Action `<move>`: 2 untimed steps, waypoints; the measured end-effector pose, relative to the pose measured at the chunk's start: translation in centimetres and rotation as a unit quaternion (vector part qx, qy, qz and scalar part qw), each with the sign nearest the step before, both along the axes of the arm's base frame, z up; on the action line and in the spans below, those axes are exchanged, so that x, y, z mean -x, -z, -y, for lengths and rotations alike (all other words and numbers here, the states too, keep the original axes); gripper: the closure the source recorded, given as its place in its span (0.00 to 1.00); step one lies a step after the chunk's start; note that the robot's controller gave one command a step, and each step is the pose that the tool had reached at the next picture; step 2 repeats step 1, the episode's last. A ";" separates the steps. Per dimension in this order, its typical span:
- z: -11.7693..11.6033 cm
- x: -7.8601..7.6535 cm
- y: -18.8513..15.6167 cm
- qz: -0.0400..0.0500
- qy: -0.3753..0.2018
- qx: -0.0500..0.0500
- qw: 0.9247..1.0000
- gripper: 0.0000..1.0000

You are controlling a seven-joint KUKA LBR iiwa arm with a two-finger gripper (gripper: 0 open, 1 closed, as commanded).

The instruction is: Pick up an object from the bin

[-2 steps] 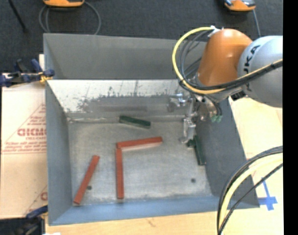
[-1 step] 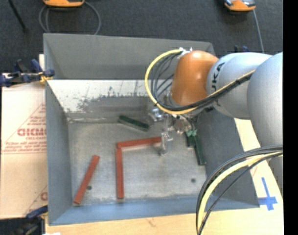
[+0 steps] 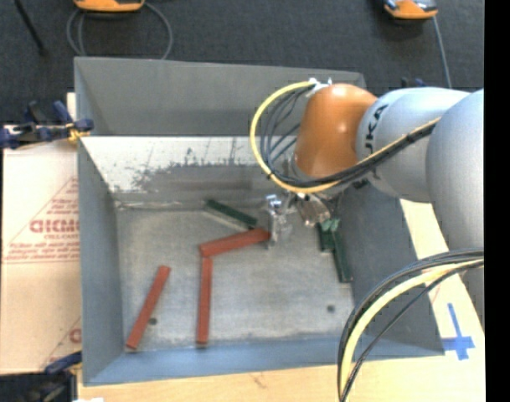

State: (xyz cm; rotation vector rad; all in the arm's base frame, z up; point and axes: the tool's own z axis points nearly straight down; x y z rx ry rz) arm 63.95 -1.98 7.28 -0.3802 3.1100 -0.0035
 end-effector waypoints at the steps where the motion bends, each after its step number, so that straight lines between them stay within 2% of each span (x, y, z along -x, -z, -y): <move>1: -3.7 1.9 -14.3 0.002 0.047 -0.002 0.999 1.00; 2: -3.7 1.9 -14.3 0.002 0.047 -0.002 0.999 1.00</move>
Offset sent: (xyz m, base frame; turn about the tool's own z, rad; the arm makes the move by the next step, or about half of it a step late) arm -0.0213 0.0366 0.1367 0.0956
